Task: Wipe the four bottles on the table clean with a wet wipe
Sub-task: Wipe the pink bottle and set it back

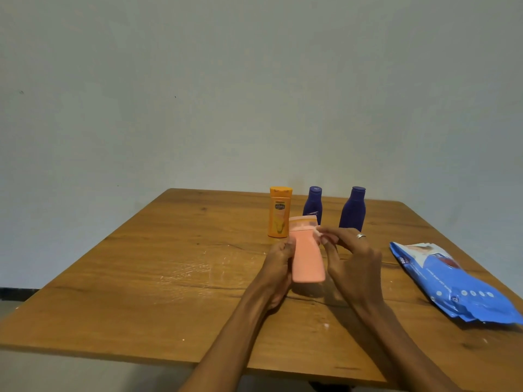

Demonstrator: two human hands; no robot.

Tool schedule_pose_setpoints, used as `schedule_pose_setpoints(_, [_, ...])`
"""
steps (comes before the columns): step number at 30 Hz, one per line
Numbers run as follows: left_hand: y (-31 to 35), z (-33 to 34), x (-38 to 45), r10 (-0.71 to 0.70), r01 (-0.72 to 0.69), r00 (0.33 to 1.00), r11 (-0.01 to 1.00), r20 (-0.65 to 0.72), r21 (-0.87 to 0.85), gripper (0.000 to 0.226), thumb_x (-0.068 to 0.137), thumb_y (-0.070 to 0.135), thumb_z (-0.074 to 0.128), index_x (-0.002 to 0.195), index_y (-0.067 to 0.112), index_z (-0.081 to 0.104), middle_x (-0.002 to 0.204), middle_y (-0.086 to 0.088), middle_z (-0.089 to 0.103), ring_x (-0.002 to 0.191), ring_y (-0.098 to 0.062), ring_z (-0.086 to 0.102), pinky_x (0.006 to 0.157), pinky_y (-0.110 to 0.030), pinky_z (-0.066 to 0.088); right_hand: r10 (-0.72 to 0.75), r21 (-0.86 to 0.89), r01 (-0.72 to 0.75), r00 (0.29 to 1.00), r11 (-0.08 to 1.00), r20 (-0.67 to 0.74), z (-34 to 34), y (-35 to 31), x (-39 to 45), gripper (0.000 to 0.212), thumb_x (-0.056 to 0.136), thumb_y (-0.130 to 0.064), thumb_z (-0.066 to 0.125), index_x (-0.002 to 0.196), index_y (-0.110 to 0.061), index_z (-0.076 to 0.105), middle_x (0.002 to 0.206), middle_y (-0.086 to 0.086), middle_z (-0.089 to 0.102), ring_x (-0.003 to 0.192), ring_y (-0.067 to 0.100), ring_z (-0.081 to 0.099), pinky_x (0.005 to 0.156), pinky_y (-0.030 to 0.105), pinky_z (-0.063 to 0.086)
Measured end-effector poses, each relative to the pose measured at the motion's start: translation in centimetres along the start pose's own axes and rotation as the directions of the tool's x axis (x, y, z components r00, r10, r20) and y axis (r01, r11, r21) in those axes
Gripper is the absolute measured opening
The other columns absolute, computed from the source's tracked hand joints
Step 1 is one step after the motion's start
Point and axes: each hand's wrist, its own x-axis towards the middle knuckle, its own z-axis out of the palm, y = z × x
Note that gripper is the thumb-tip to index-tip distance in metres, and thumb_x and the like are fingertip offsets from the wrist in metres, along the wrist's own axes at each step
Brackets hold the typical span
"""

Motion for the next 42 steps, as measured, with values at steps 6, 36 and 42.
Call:
schedule_pose_setpoints(6, [-0.2,-0.2,0.7,-0.025,0.018,0.995,0.998,-0.097,-0.068,0.036,0.107,0.026,0.039,0.138,0.008,0.048,0.121,-0.016,0.067,0.107,-0.029,0.069,0.085,-0.044,0.060,0.090,-0.029,-0.087,0.986,0.996,0.138,-0.9,-0.7,-3.2,0.035,0.089,-0.013,0.069,0.114,-0.038,0.066,0.112,-0.016,0.061,0.106,-0.004,0.057,0.076,0.012,0.050])
schedule_pose_setpoints(36, [0.9,-0.5,0.3,-0.076,0.048,0.997,0.789,-0.020,-0.613,0.061,0.092,0.019,0.055,0.146,0.002,0.032,0.135,-0.029,0.059,0.117,-0.039,0.064,0.092,-0.058,0.054,0.185,0.015,-0.186,0.981,0.982,0.057,1.2,-3.2,-4.7,0.028,0.086,-0.017,0.073,0.105,-0.034,0.062,0.111,-0.015,0.062,0.107,0.000,0.057,0.072,0.014,0.054])
schedule_pose_setpoints(42, [1.2,-0.3,0.0,-0.073,0.039,0.997,0.820,-0.037,-0.571,0.051,0.100,0.017,0.050,0.146,0.006,0.033,0.131,-0.027,0.062,0.113,-0.038,0.066,0.091,-0.056,0.055,0.275,0.068,-0.271,0.960,0.960,-0.057,1.0,-2.9,-4.2,0.037,0.084,-0.013,0.074,0.102,-0.042,0.060,0.102,-0.017,0.064,0.096,-0.003,0.060,0.073,0.015,0.053])
